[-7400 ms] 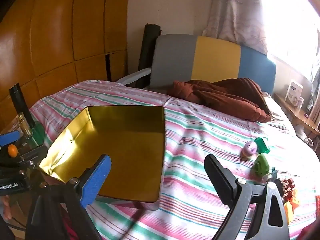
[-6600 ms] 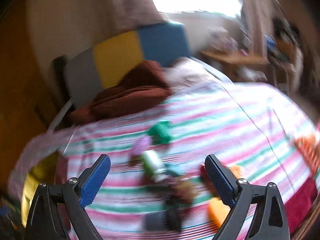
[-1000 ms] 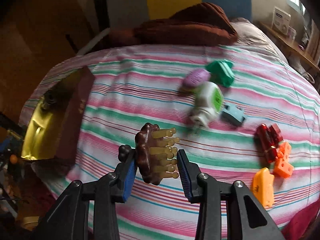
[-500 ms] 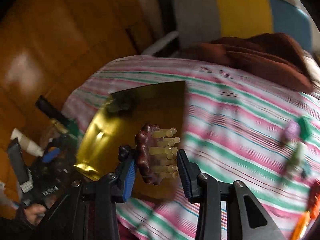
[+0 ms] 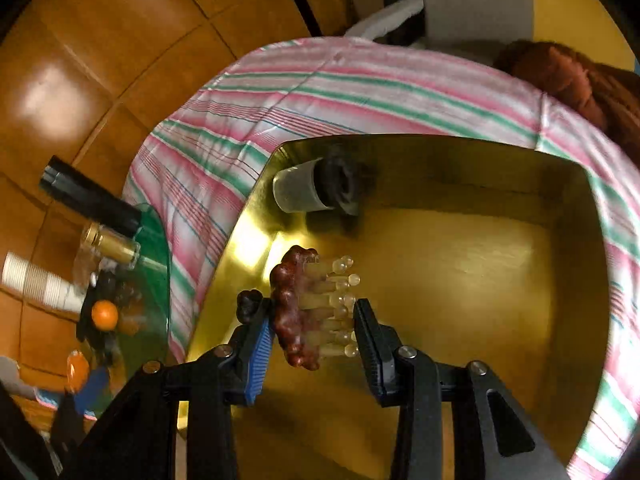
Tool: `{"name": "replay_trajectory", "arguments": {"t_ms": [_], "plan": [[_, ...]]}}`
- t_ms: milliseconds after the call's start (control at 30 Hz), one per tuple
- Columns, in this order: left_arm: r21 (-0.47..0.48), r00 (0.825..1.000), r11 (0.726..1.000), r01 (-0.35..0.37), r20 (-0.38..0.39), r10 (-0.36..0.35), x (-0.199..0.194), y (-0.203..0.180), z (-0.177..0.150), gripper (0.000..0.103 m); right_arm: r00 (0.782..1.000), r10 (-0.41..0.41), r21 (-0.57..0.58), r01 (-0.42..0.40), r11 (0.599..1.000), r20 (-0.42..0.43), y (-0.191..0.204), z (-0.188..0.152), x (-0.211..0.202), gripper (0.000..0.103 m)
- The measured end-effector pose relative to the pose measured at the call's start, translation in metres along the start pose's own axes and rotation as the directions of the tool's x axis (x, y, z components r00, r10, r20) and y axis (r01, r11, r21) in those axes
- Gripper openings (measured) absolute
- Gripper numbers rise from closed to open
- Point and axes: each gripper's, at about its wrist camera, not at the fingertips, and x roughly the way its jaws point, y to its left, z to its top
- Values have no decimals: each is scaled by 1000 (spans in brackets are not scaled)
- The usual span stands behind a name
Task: Organize rigid objects
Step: 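Carry the brown spiky brush to the gold tray and release it with the right tool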
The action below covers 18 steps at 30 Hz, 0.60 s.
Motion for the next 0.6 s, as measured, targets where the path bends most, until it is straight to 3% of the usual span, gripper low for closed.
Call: {"name": "replay_trajectory", "arguments": {"t_ms": [133,200,600], "plan": [[-24,1000,1000,12,-17,-12,4,3,0,98,998,20,77,-15,997,-61,-1,17,28,40],[-23,1000,1000,14,-23,-14,6,2,-1,98,998,27,104,-22,994,-50,-2,20,31,46],[-23,1000,1000,7,-1,-7,0,3,2,98,999,32,57,-31,998,-5,7,14,15,54]]}}
